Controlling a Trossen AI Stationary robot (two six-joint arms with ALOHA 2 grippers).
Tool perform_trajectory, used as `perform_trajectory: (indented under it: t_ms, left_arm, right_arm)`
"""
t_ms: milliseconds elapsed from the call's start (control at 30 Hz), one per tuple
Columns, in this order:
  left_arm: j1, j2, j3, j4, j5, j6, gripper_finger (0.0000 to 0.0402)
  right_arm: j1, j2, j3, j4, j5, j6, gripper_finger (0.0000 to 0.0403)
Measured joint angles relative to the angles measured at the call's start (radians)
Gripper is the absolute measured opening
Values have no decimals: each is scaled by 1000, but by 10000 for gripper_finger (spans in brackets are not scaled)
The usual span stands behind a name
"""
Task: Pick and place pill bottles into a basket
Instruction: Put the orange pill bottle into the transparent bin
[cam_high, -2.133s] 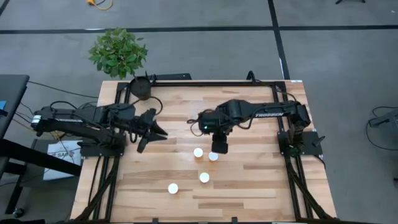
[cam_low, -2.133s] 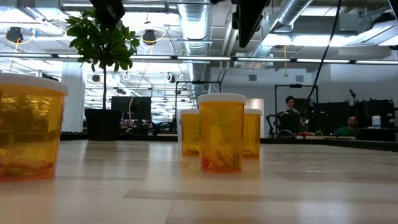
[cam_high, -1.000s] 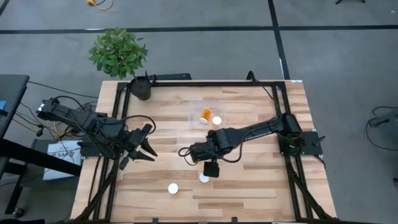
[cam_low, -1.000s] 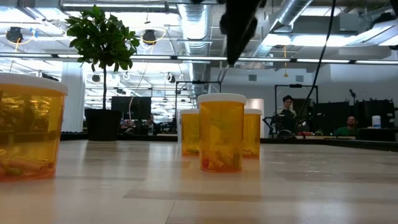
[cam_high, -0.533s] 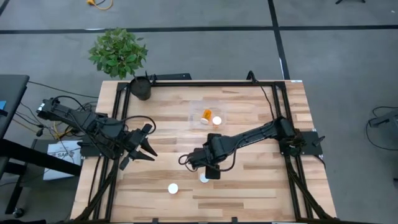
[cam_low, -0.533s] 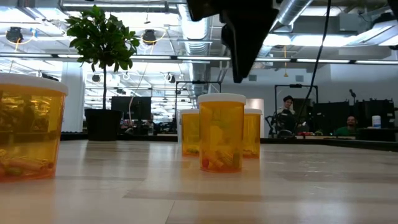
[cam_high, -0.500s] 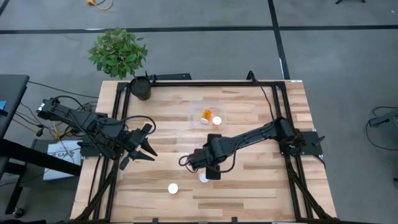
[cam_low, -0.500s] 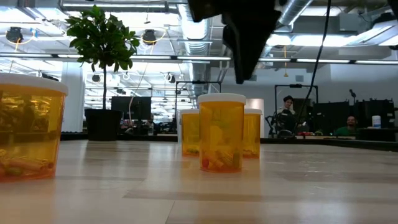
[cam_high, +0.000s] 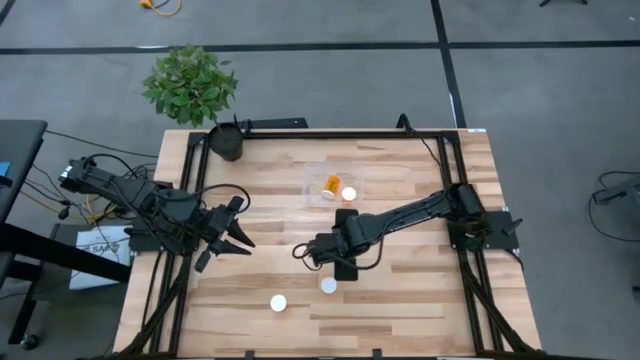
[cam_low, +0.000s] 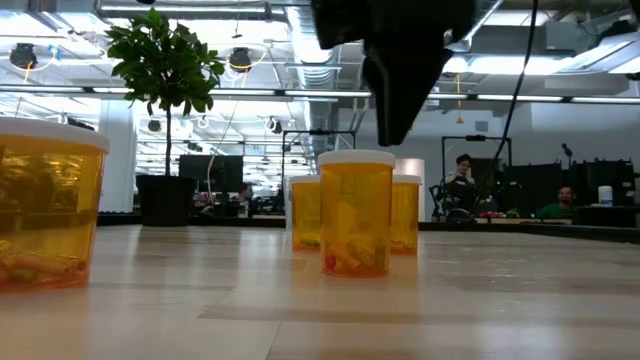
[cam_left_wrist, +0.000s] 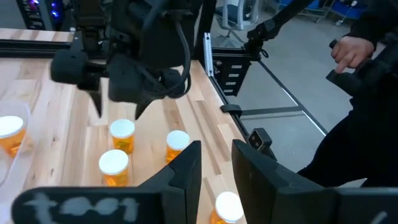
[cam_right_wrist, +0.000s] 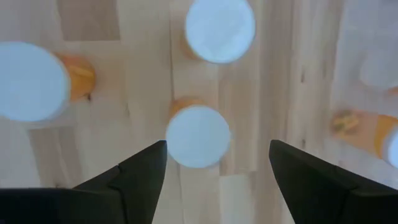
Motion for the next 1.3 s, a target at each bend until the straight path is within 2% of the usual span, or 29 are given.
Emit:
perform_trajectory:
  t_ms: [167,300,1300]
  left_arm:
    - [0,0,0,1,-8,0,77]
    - [0,0,0,1,-23,0,77]
    - [0,0,0,-1,-1,-16,77]
  right_arm:
    - [0,-63,-117,81,-40,-14,278]
    - [-2,-65,-151,124,-97,-31,278]
    - [-38,-63,-185,185,-106,-149,278]
